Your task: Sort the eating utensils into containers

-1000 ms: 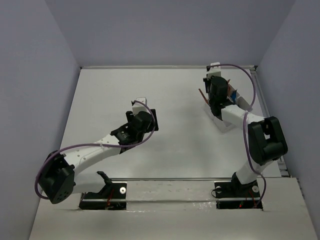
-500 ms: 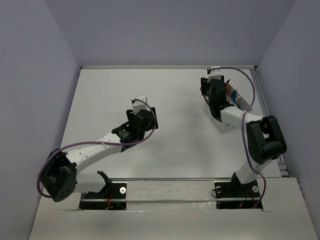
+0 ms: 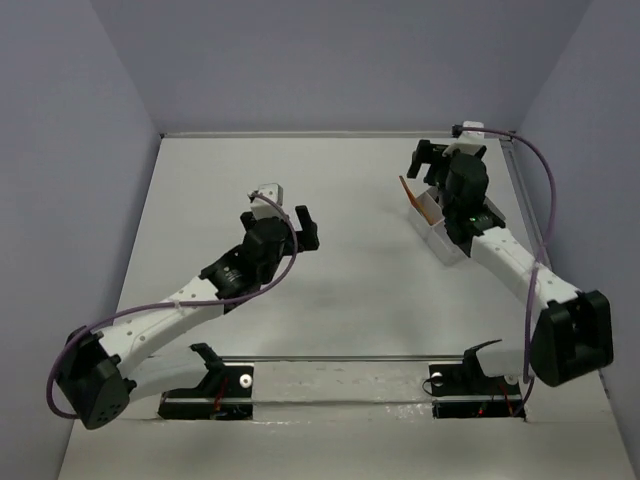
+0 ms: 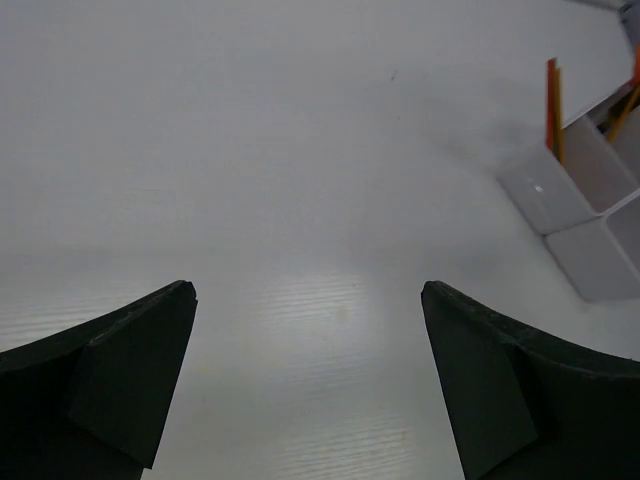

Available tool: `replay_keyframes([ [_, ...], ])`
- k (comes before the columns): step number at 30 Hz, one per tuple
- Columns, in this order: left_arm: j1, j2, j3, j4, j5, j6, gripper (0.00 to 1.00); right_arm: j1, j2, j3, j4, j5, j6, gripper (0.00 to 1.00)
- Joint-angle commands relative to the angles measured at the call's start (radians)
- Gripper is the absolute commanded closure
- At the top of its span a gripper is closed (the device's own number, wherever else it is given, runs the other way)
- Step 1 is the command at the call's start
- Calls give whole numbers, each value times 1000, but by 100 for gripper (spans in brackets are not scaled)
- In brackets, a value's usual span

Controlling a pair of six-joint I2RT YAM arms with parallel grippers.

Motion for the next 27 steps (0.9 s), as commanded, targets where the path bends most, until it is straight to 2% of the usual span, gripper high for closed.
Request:
replay_keyframes([
  [1,2,-138,-21,115,82,35,1,-4,-265,-49,-109,-115,236,0],
  [2,2,-179,-24,128,107,35,1,-4,-361,-60,-132,-137,261,0],
  [6,2,-246,-9,131,191,32,1,-4,-564,-100,-221,-267,392,0],
  [9,2,-271,42,88,231,18,1,-4,-675,-109,-300,-370,445,0],
  [13,2,-319,115,51,292,16,1,-4,-784,-110,-371,-405,471,0],
  [21,2,-495,189,60,365,36,1,-4,-887,-69,-466,-425,463,0],
  [27,2,-512,252,36,417,16,1,-4,-924,-57,-468,-418,460,0],
])
